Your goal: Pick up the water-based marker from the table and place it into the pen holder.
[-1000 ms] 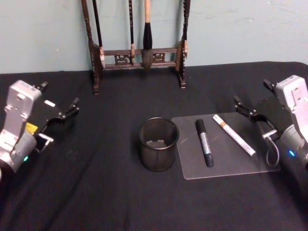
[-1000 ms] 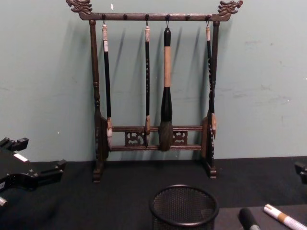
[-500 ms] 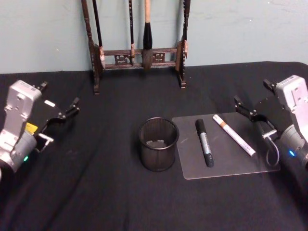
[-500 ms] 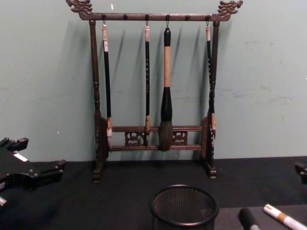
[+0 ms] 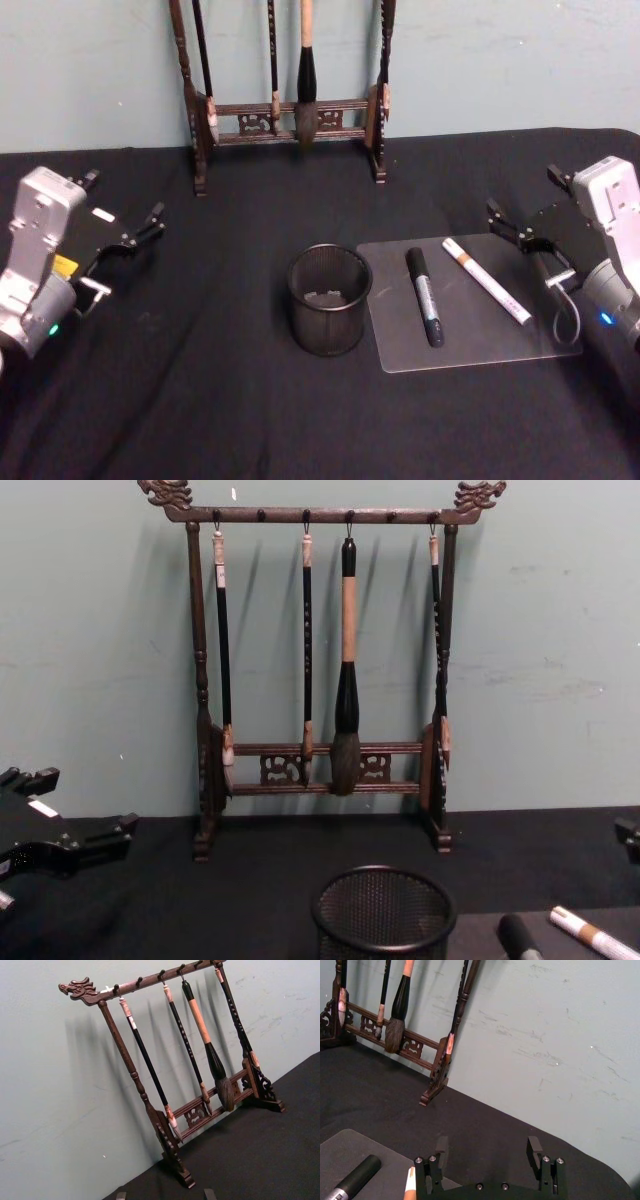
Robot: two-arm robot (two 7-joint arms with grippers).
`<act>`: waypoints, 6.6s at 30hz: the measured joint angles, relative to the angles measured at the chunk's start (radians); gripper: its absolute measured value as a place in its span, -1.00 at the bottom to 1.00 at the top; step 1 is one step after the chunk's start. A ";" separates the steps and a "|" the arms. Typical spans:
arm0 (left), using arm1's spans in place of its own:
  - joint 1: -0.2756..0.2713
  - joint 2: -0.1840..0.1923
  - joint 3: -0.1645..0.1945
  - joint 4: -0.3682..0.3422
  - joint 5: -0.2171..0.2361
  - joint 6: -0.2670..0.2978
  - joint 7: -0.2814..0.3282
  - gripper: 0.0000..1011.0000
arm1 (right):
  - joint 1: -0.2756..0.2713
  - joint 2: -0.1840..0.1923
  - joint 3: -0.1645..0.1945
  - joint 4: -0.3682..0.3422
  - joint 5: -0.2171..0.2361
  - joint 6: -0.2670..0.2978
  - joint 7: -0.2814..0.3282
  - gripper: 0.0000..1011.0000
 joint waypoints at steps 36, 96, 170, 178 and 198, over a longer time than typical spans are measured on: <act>0.000 0.000 0.000 0.000 0.000 0.000 0.000 0.98 | 0.000 0.000 0.000 0.000 0.000 0.000 0.000 0.98; 0.000 0.000 0.000 0.000 0.000 0.000 0.000 0.98 | 0.060 0.013 0.038 0.018 0.122 0.416 0.460 0.98; 0.000 0.000 0.000 0.000 0.000 0.000 0.000 0.98 | 0.072 -0.022 0.052 0.073 0.068 0.403 0.512 0.98; 0.000 0.000 0.000 0.000 0.000 0.000 0.000 0.98 | 0.072 -0.022 0.053 0.073 0.067 0.403 0.513 0.98; 0.000 0.000 0.000 0.000 0.000 0.000 0.000 0.98 | 0.070 -0.026 0.058 0.075 0.070 0.413 0.519 0.98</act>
